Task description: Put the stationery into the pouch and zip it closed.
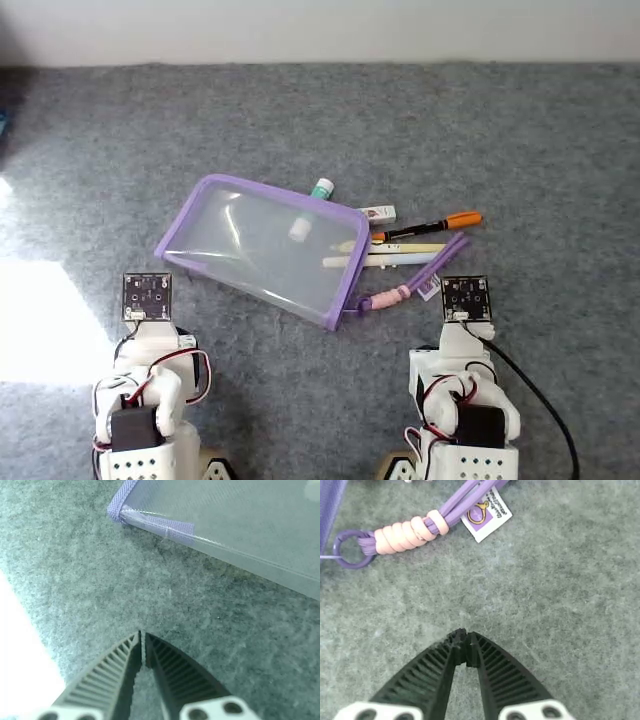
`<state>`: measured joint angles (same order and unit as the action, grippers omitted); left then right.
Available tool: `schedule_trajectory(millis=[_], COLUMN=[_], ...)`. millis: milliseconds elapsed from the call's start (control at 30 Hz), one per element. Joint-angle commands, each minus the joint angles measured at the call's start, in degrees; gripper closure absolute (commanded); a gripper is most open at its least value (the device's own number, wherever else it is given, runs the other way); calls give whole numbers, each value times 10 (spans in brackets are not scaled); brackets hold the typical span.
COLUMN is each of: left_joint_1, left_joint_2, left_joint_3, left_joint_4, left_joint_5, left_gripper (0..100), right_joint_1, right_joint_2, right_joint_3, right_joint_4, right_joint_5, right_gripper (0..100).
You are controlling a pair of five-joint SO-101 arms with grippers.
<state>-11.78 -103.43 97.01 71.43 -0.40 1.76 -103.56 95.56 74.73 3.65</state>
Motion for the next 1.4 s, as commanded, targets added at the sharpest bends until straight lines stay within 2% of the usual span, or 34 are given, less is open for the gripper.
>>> schedule_trajectory(millis=[0,67,167,333,533,667,900,1100,1200,1367], left_joint_1=[2,2,2,2,2,2,2,2,2,2], left_joint_2=[-6,-6,-6,-6,-6,-6,-6,-6,-6,-6], left_joint_3=[-6,-6,-6,-6,-6,-6,-6,-6,-6,-6], left_joint_4=[1,1,1,1,1,1,1,1,1,1], left_joint_5=[-2,-2,-2,-2,-2,-2,-2,-2,-2,-2], left_gripper=[986,986,986,986,986,986,986,986,986,986], right_joint_1=[0,0,1,42,15,-33,-62,-105,-117,-139], right_joint_2=[-2,-3,-4,1,42,154,466,653,702,757], right_joint_3=[8,6,-6,-48,-115,-193,-383,-469,-501,-537], right_joint_4=[3,2,-7,-108,-95,-94,-91,-73,-57,-49], right_joint_5=[10,23,82,182,267,289,296,466,505,535], right_gripper=[987,987,990,987,983,918,909,908,903,751])
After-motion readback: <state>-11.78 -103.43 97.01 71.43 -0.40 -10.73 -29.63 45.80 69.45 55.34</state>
